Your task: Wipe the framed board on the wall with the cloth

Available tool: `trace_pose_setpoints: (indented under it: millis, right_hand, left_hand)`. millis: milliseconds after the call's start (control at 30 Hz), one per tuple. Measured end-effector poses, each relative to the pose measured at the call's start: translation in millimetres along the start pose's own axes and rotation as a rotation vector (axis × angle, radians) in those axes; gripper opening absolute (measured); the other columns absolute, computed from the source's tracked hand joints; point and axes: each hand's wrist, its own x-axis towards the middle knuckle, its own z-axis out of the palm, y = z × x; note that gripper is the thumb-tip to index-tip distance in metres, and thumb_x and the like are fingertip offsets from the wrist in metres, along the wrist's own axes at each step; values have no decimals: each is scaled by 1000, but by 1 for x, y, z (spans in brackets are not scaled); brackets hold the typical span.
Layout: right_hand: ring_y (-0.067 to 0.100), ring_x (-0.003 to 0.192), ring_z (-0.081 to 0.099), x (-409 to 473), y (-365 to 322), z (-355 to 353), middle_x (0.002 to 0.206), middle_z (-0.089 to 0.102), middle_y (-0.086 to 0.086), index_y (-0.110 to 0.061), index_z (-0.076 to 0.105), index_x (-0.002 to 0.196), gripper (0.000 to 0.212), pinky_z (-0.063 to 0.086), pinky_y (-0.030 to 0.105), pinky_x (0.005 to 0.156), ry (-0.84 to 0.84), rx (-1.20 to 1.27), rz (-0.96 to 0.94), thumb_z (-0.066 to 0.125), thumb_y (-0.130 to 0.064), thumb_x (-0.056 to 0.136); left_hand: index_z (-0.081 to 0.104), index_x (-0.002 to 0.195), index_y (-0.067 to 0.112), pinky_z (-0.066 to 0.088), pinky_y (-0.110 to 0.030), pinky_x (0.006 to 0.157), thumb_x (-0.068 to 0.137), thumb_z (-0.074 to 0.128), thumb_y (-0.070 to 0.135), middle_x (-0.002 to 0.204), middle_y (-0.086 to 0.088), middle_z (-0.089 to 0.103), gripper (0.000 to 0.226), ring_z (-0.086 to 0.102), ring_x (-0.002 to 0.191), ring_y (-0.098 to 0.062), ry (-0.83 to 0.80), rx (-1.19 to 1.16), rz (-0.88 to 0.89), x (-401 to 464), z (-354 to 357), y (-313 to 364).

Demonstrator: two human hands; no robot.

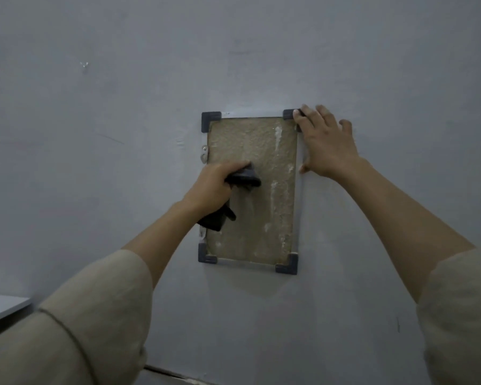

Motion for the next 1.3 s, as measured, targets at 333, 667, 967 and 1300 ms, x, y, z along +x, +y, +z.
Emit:
trace_pose_setpoints:
  millis: [333,667,967,1300]
  right_hand:
    - [12,99,58,-58,-83,-6,105,58,-2,-16,51,132,40,45,15,75,113,1155,88,41,-36,99]
    - [18,112,59,-53,-74,-12,126,60,5,-18,37,141,62,45,23,89,7,1125,-7,65,-30,87]
    - [21,114,57,-56,-58,1,126,58,8,-12,36,139,69,45,20,83,-64,1007,-46,72,-20,80]
    - [41,99,54,-26,-2,-17,135,40,21,-23,8,152,80,45,41,77,332,575,-49,55,-3,90]
  left_hand:
    - [62,101,13,54,-43,85,86,48,9,100,-13,65,21,62,92,-30,274,-892,-603,1,-1,57]
    - [59,112,18,56,-20,76,100,24,32,93,3,73,40,69,87,-10,-26,-1160,-259,-20,-21,73]
    - [30,142,19,41,-27,101,94,37,43,138,-3,48,55,49,124,-15,-343,-999,-172,-24,-15,62]
    - [6,148,20,12,-52,116,81,63,46,158,-8,-3,92,2,145,-28,101,188,-190,-7,-8,-16]
